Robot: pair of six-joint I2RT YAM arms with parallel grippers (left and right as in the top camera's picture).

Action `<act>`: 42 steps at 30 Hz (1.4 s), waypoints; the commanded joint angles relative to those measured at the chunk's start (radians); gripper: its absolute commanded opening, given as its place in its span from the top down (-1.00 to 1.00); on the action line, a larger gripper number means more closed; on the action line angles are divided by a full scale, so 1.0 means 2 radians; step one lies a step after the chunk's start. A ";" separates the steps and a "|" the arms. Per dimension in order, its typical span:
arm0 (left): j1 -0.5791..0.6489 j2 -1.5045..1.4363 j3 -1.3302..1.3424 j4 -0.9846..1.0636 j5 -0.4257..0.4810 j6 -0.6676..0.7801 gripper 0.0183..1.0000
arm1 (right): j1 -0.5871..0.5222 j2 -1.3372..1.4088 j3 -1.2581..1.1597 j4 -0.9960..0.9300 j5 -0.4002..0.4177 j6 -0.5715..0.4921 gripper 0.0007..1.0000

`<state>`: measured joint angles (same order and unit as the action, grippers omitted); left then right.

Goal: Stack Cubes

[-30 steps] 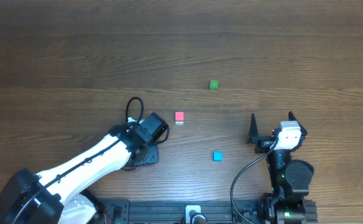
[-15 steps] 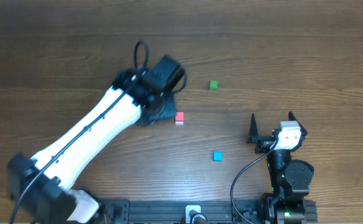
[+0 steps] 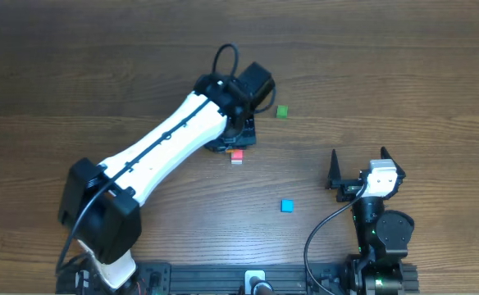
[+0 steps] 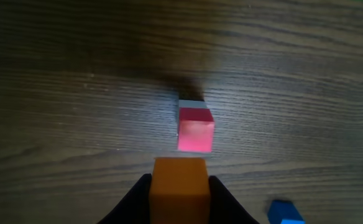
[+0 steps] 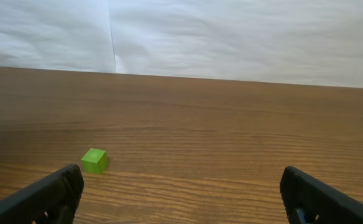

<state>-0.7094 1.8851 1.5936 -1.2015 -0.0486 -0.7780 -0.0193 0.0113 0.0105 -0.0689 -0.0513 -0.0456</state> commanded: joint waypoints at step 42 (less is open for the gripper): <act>-0.024 0.021 -0.009 0.064 -0.048 -0.023 0.96 | -0.004 -0.002 -0.002 -0.001 -0.007 0.002 -0.99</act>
<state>-0.7544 1.9621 1.5921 -1.0756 -0.1104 -0.8051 -0.0193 0.0113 0.0105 -0.0689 -0.0513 -0.0448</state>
